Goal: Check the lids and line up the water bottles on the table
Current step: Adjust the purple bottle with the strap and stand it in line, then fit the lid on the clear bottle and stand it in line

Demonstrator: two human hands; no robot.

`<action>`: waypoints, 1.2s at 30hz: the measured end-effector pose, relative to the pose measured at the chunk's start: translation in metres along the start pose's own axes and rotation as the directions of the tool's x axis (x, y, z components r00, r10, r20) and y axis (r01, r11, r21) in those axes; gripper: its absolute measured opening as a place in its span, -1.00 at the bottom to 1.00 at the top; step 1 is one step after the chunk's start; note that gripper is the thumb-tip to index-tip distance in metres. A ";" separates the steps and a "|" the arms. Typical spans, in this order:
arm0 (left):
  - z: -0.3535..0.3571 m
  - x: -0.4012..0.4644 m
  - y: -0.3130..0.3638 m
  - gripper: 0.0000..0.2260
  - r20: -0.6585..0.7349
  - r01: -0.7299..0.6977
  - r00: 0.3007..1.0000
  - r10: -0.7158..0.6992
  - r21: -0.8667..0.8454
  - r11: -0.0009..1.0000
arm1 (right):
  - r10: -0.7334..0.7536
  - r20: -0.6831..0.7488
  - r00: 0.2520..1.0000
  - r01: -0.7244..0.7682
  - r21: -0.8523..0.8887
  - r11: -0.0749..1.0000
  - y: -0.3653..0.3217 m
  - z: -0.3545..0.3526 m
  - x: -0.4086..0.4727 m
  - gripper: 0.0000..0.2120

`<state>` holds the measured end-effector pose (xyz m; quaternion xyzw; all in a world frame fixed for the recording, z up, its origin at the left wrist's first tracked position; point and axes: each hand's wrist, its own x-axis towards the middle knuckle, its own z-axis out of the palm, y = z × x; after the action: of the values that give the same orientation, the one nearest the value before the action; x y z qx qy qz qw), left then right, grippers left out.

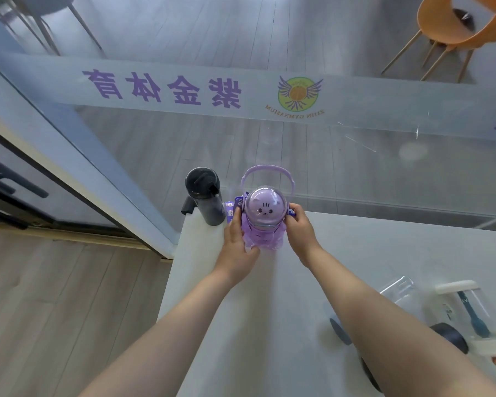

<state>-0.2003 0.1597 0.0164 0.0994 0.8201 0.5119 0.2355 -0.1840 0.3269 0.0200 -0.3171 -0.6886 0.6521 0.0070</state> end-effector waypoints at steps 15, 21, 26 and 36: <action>0.022 -0.043 0.010 -0.23 -0.079 0.093 0.993 -0.082 0.134 0.987 | -0.020 0.045 0.999 0.032 -0.280 0.959 0.011 -0.069 -0.062 -0.49; 0.065 -0.097 0.012 -0.38 -0.031 0.143 0.990 -0.139 0.215 0.966 | -0.095 0.105 0.990 0.133 -0.466 0.875 0.030 -0.144 -0.130 -0.49; 0.114 -0.136 0.012 -0.43 0.046 0.130 0.988 -0.146 0.249 0.960 | -0.144 0.124 0.982 0.190 -0.578 0.794 0.060 -0.205 -0.178 -0.52; 0.199 -0.169 0.020 -0.43 0.099 0.095 0.987 -0.129 0.295 0.951 | -0.195 0.187 0.963 0.269 -0.720 0.640 0.124 -0.268 -0.214 -0.57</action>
<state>0.0423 0.2585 0.0098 0.1157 0.8754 0.3654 0.2946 0.1532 0.4648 0.0348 -0.1714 -0.9275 0.3247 -0.0699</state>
